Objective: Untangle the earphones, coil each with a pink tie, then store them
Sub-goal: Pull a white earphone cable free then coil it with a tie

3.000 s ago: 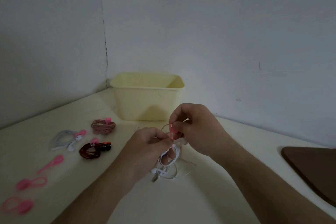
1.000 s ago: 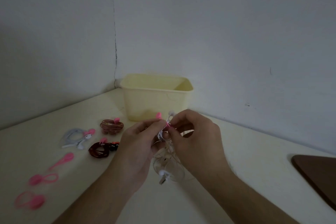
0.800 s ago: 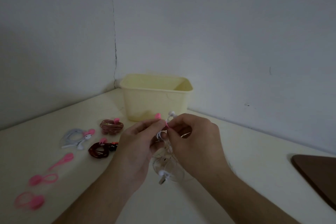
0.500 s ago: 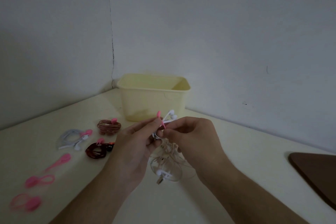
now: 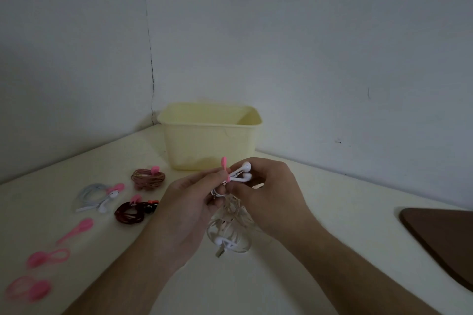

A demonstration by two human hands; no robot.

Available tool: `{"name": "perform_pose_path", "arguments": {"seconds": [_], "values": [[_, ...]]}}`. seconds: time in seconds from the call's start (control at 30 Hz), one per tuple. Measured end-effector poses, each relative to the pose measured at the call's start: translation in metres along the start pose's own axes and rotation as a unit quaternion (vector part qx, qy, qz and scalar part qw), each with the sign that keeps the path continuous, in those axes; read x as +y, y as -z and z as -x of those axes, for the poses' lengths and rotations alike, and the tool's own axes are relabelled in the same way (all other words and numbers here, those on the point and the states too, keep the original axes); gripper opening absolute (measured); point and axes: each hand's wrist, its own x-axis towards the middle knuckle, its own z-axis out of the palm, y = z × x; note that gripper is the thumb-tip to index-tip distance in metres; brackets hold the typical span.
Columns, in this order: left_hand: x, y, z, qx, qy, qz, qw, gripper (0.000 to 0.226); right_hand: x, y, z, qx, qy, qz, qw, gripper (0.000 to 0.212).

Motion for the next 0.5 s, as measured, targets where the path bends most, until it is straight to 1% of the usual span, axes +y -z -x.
{"name": "perform_pose_path", "arguments": {"seconds": [0.1, 0.17, 0.23, 0.33, 0.37, 0.43, 0.5], "values": [[0.0003, 0.0009, -0.0013, -0.022, 0.01, 0.021, 0.999, 0.034, 0.0018, 0.0026, -0.0011, 0.01, 0.018, 0.025, 0.999, 0.01], [0.0002, 0.001, -0.0013, -0.035, 0.017, 0.019, 0.999, 0.031, 0.003, 0.003, -0.0013, 0.02, 0.038, 0.047, 0.998, 0.011], [0.0013, 0.0, -0.0004, -0.032, 0.023, 0.005, 0.999, 0.02, 0.0052, 0.0023, -0.0022, 0.033, 0.064, 0.068, 0.995, 0.012], [0.0021, -0.0005, -0.0025, -0.03, 0.035, -0.005, 0.999, 0.017, 0.0076, -0.0005, -0.0024, 0.045, 0.102, 0.103, 0.988, 0.015], [0.0023, -0.0007, -0.0031, -0.032, 0.042, -0.003, 0.999, 0.016, 0.0075, -0.0013, -0.0016, 0.042, 0.104, 0.106, 0.988, 0.017], [0.0012, 0.001, -0.0032, -0.037, 0.048, -0.004, 0.998, 0.024, 0.0056, -0.0017, 0.001, 0.033, 0.102, 0.112, 0.988, 0.022], [0.0015, 0.0012, -0.0018, -0.04, 0.05, -0.013, 0.998, 0.021, 0.0038, -0.0006, 0.0021, 0.018, 0.093, 0.104, 0.99, 0.025]]}}
